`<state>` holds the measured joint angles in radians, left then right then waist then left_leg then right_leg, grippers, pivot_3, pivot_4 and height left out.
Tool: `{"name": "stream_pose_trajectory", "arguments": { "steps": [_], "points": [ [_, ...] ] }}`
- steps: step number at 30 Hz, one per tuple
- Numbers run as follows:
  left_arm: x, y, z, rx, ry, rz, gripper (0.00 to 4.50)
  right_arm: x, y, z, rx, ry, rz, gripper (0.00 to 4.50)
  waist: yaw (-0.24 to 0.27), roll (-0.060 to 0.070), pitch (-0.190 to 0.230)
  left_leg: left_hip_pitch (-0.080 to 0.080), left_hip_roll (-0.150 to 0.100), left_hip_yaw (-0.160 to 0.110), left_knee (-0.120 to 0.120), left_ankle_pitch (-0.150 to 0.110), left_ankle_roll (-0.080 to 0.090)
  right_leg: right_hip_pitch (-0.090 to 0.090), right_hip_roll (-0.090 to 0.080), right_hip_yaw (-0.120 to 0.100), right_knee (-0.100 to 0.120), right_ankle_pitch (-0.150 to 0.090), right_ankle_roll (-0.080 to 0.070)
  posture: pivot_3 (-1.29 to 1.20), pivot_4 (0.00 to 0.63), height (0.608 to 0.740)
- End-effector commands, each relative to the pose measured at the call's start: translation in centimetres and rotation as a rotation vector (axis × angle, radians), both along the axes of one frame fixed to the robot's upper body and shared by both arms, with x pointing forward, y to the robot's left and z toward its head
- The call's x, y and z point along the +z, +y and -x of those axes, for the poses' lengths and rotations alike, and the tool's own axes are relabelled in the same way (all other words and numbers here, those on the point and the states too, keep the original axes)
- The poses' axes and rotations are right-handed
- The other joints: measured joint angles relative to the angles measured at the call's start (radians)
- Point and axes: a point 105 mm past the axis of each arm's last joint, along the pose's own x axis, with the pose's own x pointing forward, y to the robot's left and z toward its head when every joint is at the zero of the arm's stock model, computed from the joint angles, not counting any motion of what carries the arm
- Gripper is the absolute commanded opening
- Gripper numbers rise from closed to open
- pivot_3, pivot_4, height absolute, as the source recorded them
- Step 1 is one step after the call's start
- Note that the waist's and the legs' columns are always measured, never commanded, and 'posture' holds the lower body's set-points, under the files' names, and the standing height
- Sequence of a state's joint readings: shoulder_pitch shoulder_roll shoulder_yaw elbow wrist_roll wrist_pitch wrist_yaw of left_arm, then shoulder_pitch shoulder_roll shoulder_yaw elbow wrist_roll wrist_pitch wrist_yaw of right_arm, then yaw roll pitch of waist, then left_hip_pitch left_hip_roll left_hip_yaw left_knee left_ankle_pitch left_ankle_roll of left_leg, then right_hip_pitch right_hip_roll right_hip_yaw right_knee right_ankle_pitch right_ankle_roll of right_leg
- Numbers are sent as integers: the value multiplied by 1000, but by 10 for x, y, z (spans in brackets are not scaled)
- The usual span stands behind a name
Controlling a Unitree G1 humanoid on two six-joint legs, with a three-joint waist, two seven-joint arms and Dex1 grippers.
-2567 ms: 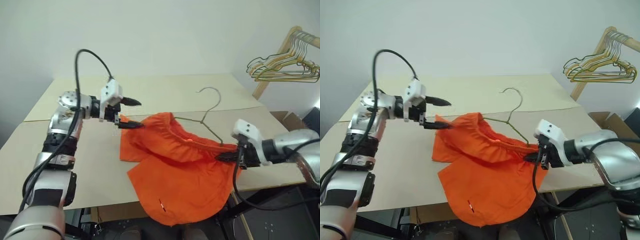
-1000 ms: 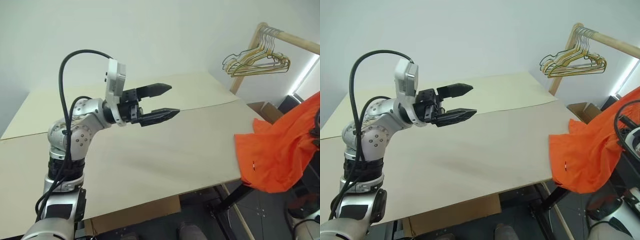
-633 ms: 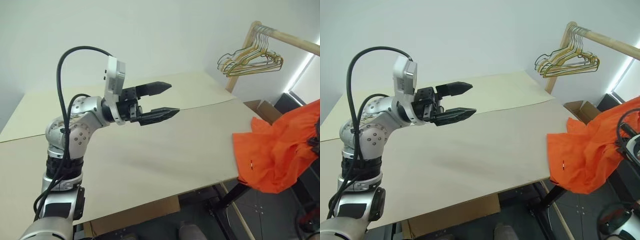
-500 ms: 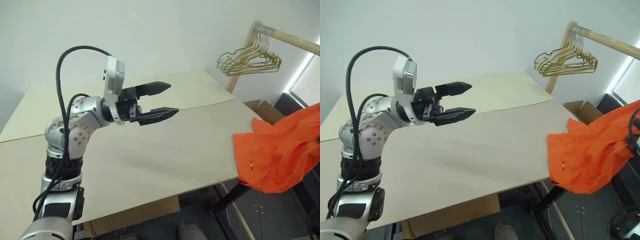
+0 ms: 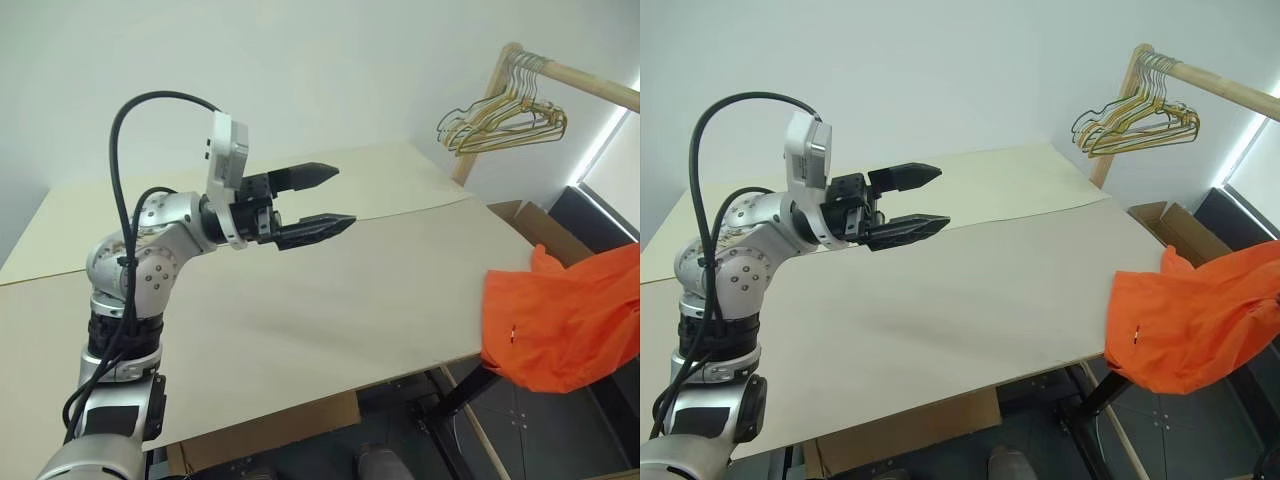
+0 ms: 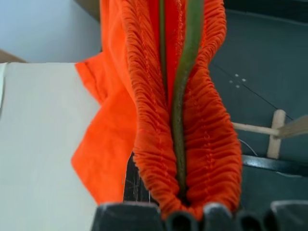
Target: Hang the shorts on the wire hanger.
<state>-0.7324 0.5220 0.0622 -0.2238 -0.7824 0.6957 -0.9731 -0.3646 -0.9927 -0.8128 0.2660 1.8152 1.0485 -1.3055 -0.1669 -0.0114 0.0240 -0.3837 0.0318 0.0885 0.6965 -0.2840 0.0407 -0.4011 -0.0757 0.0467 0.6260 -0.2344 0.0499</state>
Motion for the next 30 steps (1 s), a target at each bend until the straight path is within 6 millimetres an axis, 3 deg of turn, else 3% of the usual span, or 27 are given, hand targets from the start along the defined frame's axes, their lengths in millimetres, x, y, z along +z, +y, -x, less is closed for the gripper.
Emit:
{"name": "stream_pose_trajectory", "arguments": {
  "steps": [1, 7, 11, 13, 21, 27, 30],
  "points": [
    [10, 3, 5, 10, -61, 9, 4490, 3, -4, 1, -30, -24, 2, 0, 1, 0, 0, 0, 0, 0, 0, 0, 0, 1, 0, 0, 0, 0, 0, -148, 0, 740],
    [9, 4, 5, 11, -65, 5, 4490, -6, -13, 1, -19, 30, 76, 0, 6, -1, 0, 1, 0, 0, 0, 0, 0, 3, 0, 0, -2, 0, 0, -142, 0, 740],
    [10, 6, 4, 14, -67, -1, 4500, 10, -12, -5, 5, 27, 213, 1094, 9, 0, 0, 4, 0, 0, -1, 0, 0, 6, 0, 0, -2, -1, 1, -139, 0, 740],
    [10, 7, 4, 15, -68, -4, 4500, 18, -14, -4, -14, 25, 270, 1759, 12, 0, 0, 5, 0, 0, -1, 0, 0, 7, 0, 0, -2, -4, 7, -136, 0, 740],
    [13, 9, 4, 24, -78, -16, 4500, 58, -19, -1, -99, 47, 591, 4477, 23, 1, 1, 10, 0, 0, -1, 0, 0, 7, 0, 0, -2, -5, 8, -122, 0, 740],
    [13, 10, 5, 32, -78, -20, 4500, 74, -14, -1, -165, 102, 826, 4477, 30, 1, 1, 11, 0, 1, -2, 0, 0, 7, -1, 1, -2, -5, 7, -112, 0, 740],
    [13, 12, 6, 39, -73, -22, 4500, 94, -7, 5, -259, 161, 1056, 4477, 40, 1, 1, 11, 0, 1, -2, 0, 0, 6, 0, 1, -2, -5, 7, -109, 0, 740]
  ]
}}
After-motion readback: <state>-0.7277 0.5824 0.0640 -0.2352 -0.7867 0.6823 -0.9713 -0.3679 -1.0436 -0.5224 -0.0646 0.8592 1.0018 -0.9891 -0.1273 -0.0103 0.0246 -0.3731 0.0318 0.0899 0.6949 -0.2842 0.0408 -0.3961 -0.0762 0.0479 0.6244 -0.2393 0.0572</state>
